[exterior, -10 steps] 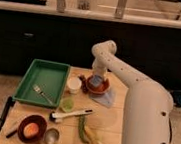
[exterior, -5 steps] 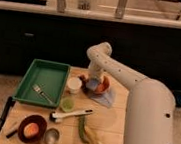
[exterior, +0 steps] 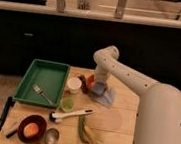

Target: Wipe red bowl with sponge

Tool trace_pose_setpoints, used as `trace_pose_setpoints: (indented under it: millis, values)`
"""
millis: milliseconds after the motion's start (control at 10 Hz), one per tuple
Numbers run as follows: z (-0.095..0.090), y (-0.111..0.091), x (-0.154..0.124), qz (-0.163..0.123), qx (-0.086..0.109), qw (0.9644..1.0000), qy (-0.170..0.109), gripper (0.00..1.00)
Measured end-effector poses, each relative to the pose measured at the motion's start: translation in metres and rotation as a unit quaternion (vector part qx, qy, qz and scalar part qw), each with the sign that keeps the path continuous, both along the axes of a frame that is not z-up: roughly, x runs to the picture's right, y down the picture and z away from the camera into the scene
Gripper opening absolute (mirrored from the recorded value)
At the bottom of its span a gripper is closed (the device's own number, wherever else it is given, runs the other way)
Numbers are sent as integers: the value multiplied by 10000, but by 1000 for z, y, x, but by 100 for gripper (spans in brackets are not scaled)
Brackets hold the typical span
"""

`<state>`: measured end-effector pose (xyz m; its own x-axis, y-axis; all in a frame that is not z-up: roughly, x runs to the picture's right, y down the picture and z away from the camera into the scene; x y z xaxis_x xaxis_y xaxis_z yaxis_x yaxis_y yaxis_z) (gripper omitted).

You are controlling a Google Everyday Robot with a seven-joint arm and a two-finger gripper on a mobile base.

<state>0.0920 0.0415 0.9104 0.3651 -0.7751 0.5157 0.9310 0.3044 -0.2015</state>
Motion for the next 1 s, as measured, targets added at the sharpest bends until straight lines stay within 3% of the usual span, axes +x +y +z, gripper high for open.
trace_pose_setpoints:
  millis: [300,600,1000]
  values:
    - [21,-24,5,46,81,9998,181,1]
    - [30,-40,-2,-3,139,9997,185,1]
    - [33,-37,-50,-344,96,9993,-118,1]
